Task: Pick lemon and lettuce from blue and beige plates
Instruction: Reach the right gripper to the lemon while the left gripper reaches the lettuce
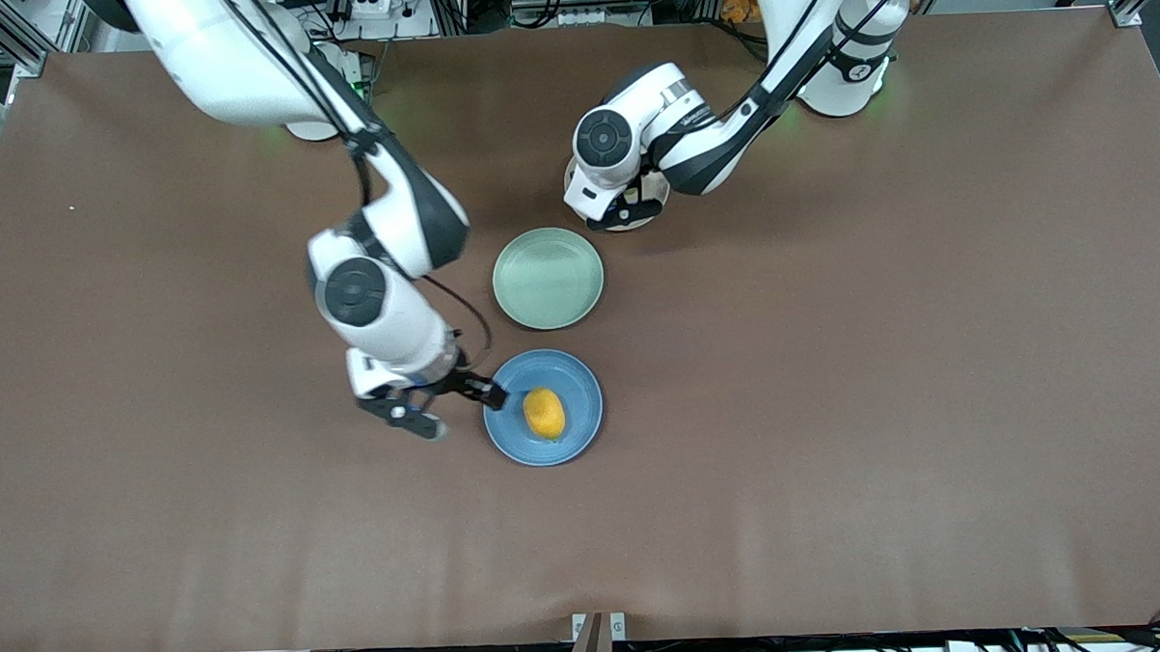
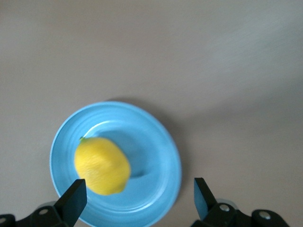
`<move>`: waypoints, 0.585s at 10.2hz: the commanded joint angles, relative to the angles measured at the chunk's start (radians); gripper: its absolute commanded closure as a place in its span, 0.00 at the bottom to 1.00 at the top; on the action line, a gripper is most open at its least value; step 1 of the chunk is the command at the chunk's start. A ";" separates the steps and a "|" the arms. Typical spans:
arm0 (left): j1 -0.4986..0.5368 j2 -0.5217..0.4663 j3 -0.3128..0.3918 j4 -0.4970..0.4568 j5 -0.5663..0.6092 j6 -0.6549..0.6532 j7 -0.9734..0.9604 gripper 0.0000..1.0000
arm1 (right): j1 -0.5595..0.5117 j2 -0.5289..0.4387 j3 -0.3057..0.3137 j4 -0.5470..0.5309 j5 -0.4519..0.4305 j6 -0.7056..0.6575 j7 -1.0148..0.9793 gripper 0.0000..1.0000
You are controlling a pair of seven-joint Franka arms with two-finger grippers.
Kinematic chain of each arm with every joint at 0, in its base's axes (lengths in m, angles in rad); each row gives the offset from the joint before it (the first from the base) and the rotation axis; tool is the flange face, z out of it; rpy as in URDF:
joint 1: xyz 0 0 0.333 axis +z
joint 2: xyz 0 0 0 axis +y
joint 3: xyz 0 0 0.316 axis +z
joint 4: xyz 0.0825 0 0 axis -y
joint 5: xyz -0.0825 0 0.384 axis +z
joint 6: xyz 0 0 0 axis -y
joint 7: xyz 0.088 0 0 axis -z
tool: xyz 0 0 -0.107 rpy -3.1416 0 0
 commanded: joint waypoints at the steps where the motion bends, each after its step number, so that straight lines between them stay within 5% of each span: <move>1: -0.037 0.055 0.008 0.018 0.014 0.033 -0.028 0.00 | 0.050 0.072 -0.002 0.083 -0.056 0.022 0.023 0.00; 6: -0.040 0.111 0.013 0.023 0.043 0.047 -0.028 0.00 | 0.090 0.168 -0.005 0.124 -0.165 0.134 0.023 0.00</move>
